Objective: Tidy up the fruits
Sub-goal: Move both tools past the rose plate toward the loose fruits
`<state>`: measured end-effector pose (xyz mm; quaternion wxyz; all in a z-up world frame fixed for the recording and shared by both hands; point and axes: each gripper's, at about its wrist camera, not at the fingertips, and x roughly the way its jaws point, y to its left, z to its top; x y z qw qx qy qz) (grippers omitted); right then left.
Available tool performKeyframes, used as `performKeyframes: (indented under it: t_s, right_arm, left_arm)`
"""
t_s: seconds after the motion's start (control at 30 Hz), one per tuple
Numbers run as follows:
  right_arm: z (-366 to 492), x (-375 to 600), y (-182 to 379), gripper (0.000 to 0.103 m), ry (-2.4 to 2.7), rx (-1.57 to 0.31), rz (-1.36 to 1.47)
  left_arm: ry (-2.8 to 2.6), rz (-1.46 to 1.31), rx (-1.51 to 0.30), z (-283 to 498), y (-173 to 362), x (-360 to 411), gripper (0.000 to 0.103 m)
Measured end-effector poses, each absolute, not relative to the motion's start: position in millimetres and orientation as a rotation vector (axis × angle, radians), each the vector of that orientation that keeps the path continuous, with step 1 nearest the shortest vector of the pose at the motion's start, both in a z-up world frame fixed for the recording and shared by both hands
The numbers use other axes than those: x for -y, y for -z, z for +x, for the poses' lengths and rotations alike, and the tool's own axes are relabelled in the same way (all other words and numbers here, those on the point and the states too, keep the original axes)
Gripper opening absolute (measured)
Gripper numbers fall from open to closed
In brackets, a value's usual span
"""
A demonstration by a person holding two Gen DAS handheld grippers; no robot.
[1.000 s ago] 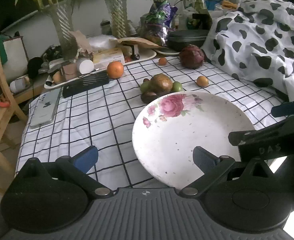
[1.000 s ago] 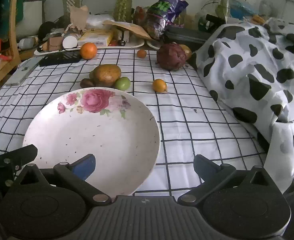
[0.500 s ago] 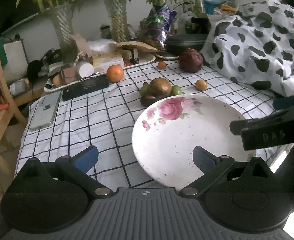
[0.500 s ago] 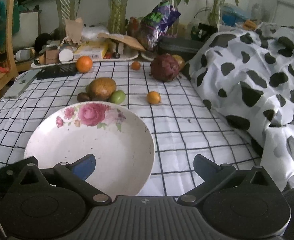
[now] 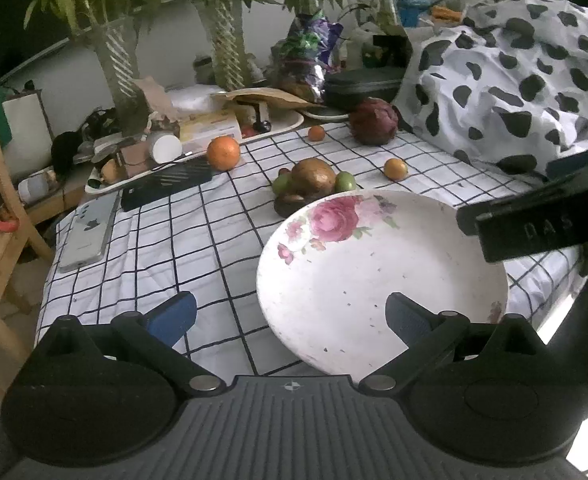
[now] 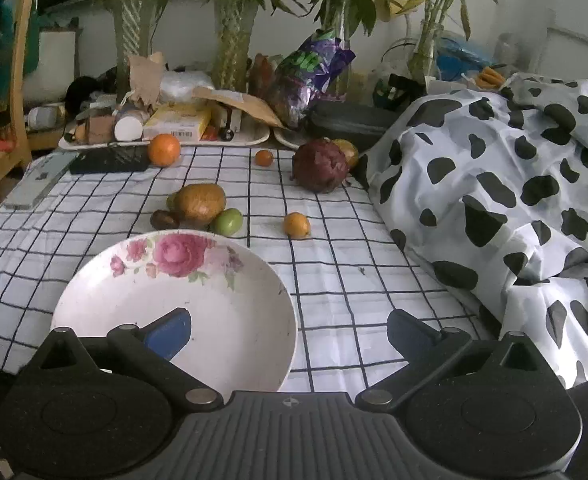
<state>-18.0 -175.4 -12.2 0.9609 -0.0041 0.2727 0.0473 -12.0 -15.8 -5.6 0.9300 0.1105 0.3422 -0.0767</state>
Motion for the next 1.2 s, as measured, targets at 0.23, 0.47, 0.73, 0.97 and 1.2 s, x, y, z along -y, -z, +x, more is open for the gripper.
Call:
performKeyframes:
  t_s: [0.23,0.47,0.73,0.97,1.2]
  right_arm:
    - [-7.7,177.7,18.7,0.103,-0.101,-0.575,0.008]
    - [7.2,178.5,27.7,0.103,-0.116,-0.614,0.009]
    - [29.0,182.6,26.1,0.103,-0.135,-0.612,0.006]
    - [55.6,191.8,26.3,0.103,-0.106,-0.62,0.016]
    - [77.2,193.5,23.8,0.103,-0.148,-0.624,-0.004]
  left_arm:
    - [0.141,0.242,-0.709,-10.1,6.9,17.3,0.102]
    - [0.115,0.216,-0.712,2.7,7.8,12.2,0.102]
    - [0.148,0.184,-0.7,30.4,11.3,5.7,0.102]
    - [0.195,0.208,-0.734,55.9,14.9,4.0,0.103]
    - [0.226,0.16,-0.766,84.3,15.9,-6.6,0.103]
